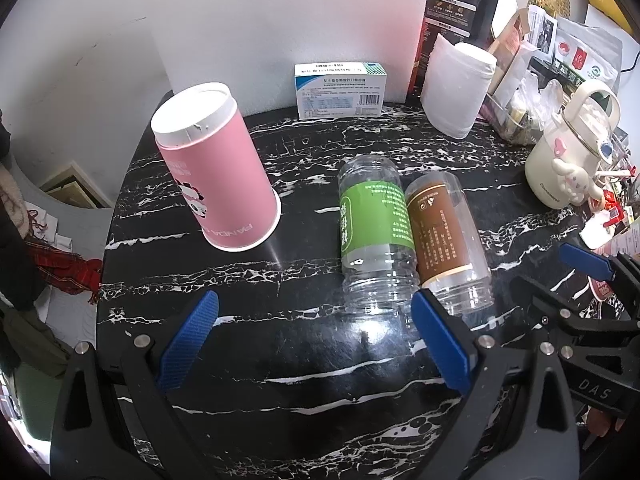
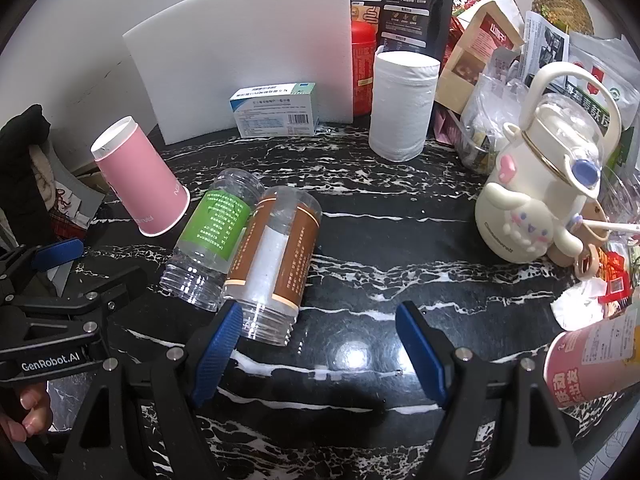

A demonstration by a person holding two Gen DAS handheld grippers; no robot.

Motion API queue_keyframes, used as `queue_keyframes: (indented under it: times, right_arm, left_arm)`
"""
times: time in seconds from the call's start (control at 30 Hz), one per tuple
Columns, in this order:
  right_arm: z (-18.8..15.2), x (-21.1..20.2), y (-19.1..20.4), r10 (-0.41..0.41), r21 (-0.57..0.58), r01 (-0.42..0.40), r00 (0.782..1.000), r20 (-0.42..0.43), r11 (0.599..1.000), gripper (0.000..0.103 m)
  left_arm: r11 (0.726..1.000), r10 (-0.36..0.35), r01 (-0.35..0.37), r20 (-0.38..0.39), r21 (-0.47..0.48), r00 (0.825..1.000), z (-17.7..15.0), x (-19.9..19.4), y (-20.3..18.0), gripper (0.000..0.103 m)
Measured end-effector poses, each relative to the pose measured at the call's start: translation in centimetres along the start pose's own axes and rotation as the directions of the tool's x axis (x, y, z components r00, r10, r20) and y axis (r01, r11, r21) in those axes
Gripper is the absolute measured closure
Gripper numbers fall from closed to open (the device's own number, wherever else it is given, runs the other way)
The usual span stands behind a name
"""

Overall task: Flip cup upside down
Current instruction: 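Move the right tool to the brown-labelled jar and close its fingers around it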

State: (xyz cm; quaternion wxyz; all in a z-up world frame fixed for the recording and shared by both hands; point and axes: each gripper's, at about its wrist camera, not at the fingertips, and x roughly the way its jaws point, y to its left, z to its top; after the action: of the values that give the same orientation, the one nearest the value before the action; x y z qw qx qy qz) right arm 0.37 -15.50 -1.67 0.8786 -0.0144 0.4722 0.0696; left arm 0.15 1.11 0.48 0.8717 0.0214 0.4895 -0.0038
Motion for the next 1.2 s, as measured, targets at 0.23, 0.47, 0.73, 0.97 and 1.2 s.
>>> queue_keyframes:
  times: [0.23, 0.47, 0.73, 0.97, 1.2]
  right_arm:
    - [0.4, 0.6, 0.4, 0.007, -0.013, -0.007, 1.000, -0.011, 1.000, 0.024]
    - [1.5, 1.7, 0.8, 0.035, -0.019, -0.035, 0.999, -0.028, 0.999, 0.024]
    - [3.9, 4.2, 1.4, 0.069, 0.003, -0.069, 0.994, -0.082, 0.998, 0.024]
    - [5.1, 6.7, 1.7, 0.061, 0.008, -0.061, 0.989, -0.138, 0.998, 0.024]
    - [5.8, 8.8, 1.8, 0.057, 0.001, -0.058, 0.981, -0.187, 0.998, 0.024]
  left_arm:
    - [1.000, 0.003, -0.003, -0.009, -0.002, 1.000, 0.2, 0.2, 0.2, 0.006]
    - [1.000, 0.017, -0.017, -0.007, -0.020, 1.000, 0.4, 0.3, 0.9, 0.006]
    - [0.999, 0.039, -0.039, -0.010, -0.032, 0.999, 1.2, 1.0, 1.6, 0.006]
    - [0.998, 0.056, -0.056, -0.026, -0.027, 0.998, 2.0, 2.3, 1.7, 0.006]
    - [0.998, 0.056, -0.057, -0.042, -0.026, 0.998, 2.6, 3.4, 1.9, 0.006]
